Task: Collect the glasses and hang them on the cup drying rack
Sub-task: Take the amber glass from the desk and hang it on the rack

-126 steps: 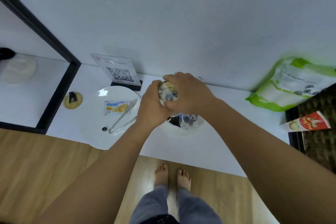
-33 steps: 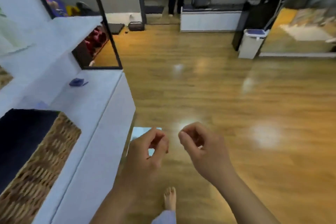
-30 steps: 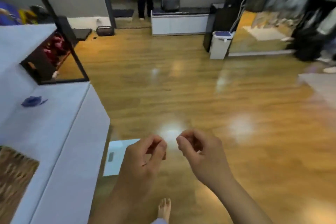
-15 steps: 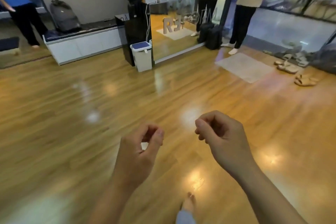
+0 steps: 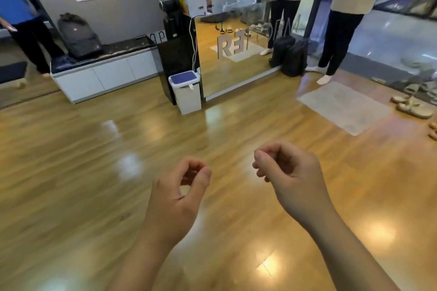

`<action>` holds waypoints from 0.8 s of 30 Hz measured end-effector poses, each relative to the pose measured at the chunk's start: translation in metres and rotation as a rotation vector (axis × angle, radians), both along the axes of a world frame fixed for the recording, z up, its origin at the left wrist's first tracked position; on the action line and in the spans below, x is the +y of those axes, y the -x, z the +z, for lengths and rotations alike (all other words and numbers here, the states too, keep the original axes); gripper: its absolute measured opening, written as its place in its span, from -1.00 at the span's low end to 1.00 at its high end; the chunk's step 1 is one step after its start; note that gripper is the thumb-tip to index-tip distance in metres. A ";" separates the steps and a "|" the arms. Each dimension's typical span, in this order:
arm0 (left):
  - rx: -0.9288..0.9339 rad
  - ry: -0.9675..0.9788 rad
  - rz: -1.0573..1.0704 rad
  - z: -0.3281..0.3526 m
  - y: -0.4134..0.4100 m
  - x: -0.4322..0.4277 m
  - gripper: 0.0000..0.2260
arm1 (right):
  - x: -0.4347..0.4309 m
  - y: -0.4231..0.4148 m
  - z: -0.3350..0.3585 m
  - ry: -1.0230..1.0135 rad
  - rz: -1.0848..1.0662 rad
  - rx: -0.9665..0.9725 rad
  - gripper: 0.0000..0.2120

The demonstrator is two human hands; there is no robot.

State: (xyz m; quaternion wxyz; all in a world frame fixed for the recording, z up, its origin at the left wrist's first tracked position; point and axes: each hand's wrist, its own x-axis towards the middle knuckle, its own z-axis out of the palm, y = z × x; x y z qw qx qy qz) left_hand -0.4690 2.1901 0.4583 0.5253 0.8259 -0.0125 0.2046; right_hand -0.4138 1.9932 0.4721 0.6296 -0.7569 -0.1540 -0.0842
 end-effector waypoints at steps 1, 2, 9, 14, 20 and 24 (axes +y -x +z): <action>0.012 0.012 -0.004 -0.003 -0.026 0.002 -0.88 | 0.002 -0.025 -0.002 0.006 -0.001 0.004 -0.88; 0.019 0.022 -0.009 -0.006 -0.053 0.004 -0.89 | 0.006 -0.052 -0.006 0.014 -0.006 0.010 -0.88; -0.002 0.061 -0.067 -0.016 -0.268 0.036 -0.88 | 0.033 -0.244 -0.020 0.121 -0.070 0.048 -0.92; 0.047 0.065 -0.232 -0.009 -0.419 0.029 -0.91 | 0.027 -0.368 -0.014 0.103 -0.161 0.132 -0.95; 0.157 0.008 -0.369 -0.020 -0.592 -0.001 -0.92 | -0.003 -0.508 -0.029 0.065 -0.307 0.173 -0.87; 0.091 -0.027 -0.356 -0.018 -0.706 -0.016 -0.89 | -0.018 -0.623 -0.040 0.025 -0.329 0.148 -0.83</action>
